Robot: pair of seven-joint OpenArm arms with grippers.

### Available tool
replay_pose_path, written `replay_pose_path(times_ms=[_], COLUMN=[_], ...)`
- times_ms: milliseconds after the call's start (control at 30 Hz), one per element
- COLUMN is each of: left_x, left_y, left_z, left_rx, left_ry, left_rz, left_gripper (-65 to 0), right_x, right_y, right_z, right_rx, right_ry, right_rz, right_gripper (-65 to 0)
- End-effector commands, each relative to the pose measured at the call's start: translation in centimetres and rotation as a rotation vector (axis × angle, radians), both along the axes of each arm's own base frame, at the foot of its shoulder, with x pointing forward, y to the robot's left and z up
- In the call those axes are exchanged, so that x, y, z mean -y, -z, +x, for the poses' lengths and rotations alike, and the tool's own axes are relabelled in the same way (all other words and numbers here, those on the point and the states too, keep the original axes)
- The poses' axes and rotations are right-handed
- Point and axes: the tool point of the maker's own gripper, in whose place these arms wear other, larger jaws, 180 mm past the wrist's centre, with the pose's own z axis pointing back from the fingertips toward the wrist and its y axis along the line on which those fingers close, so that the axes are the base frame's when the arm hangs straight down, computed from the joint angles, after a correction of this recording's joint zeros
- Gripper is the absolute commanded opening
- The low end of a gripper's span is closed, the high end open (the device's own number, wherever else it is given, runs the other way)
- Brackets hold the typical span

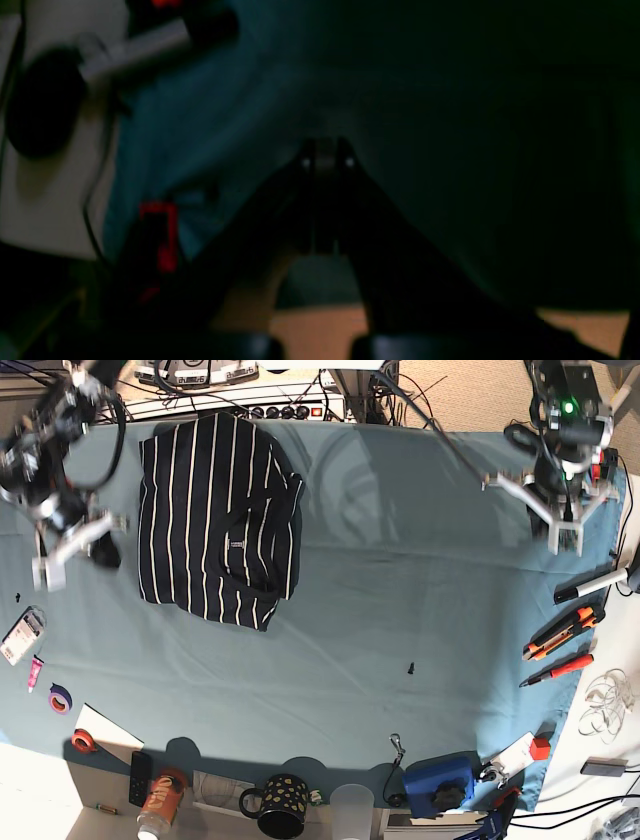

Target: Layout the t-shirt on the table in an organized manner, then fold the t-shirt properly

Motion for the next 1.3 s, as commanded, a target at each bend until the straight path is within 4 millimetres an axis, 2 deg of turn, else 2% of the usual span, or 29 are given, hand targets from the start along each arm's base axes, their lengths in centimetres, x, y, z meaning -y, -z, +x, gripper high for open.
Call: replay_pose_path(times_ms=[0, 100, 333, 467, 567, 733, 867, 1067, 1267], left_x=[0.1, 0.5, 0.4, 0.5, 0.6, 1.6, 1.2, -0.1, 0.2], left_y=[-0.4, 0.6, 2.4, 3.5, 4.3, 6.3, 9.5, 14.2, 16.6], left_z=[-0.2, -1.6, -5.1, -7.7, -10.3, -15.3, -20.0, -26.7, -30.5], left_rx=[0.007, -0.052, -0.163, -0.24, -0.312, -0.457, -0.619, -0.824, -0.934], left_ry=[0.025, 0.045, 0.043, 0.044, 0.05, 0.037, 0.038, -0.055, -0.065], left_rz=[0.014, 0.005, 0.003, 0.0, -0.007, -0.102, -0.127, -0.171, -0.227], left_gripper=[-65.0, -65.0, -65.0, -65.0, -65.0, -65.0, -65.0, -65.0, -65.0], right_x=[0.0, -0.8, -1.0, -2.0, -3.0, -3.1, -3.0, -2.2, -4.4], right_y=[-0.8, 0.9, 4.2, 4.8, 4.6, 5.6, 6.3, 7.5, 9.9], right_z=[-0.3, -2.8, -8.3, -10.8, -12.6, -16.5, -19.9, -25.6, -31.0], right_rx=[0.022, -0.058, -0.224, -0.264, -0.28, -0.392, -0.49, -0.68, -0.904], right_ry=[-0.016, -0.049, -0.075, -0.118, -0.157, -0.161, -0.157, -0.155, -0.309], right_rz=[-0.005, 0.027, 0.022, 0.056, 0.086, 0.082, 0.086, 0.029, -0.048], right_gripper=[-65.0, -65.0, -65.0, -65.0, -65.0, -65.0, -65.0, -65.0, -65.0])
